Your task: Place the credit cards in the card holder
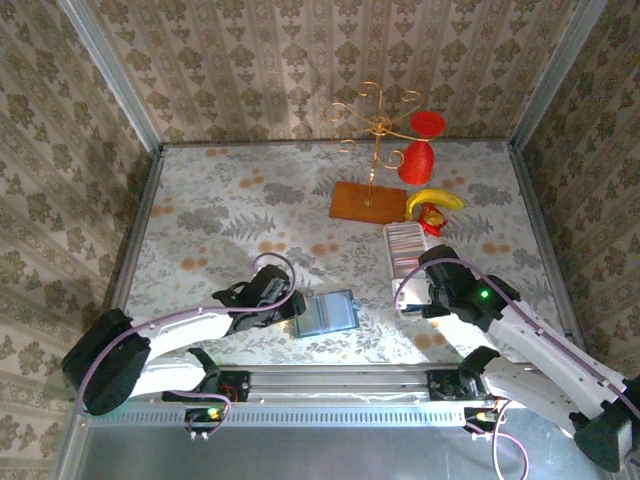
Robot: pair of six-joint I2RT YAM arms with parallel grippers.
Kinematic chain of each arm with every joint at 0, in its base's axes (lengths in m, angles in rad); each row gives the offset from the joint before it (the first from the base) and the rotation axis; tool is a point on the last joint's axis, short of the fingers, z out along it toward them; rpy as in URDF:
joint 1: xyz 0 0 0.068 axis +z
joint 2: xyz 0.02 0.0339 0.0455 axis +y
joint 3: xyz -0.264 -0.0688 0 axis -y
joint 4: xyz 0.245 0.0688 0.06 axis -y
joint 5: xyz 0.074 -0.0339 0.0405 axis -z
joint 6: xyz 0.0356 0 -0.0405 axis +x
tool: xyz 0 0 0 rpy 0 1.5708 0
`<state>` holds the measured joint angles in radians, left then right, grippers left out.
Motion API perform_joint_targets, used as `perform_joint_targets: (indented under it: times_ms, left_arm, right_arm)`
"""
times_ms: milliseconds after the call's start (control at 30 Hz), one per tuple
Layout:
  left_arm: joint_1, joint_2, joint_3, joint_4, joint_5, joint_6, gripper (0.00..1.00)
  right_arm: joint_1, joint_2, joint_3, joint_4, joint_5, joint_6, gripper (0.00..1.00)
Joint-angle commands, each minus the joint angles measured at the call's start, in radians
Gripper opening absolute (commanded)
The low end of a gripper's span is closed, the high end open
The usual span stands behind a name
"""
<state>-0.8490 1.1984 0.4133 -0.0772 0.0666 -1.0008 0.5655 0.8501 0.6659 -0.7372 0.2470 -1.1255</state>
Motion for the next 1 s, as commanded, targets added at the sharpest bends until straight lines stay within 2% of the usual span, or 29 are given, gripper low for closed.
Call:
perform_joint_targets:
  times_ms: [0,300,867,967]
  left_arm:
    - [0.010,0.008,0.015,0.014,0.022,0.024,0.41]
    - [0.012,0.055,0.015,0.065,0.060,0.019,0.41]
    - [0.012,0.124,0.063,0.122,0.110,0.030,0.40]
    - [0.011,0.130,0.071,0.121,0.116,0.037,0.40]
  right_arm:
    - [-0.041,0.031,-0.039,0.071,-0.045,-0.108,0.84]
    - [-0.055,0.142,-0.080,0.227,-0.089,-0.125,0.88]
    - [-0.055,0.240,-0.104,0.250,-0.141,-0.137,0.88]
    - [-0.055,0.249,-0.099,0.249,-0.138,-0.139,0.85]
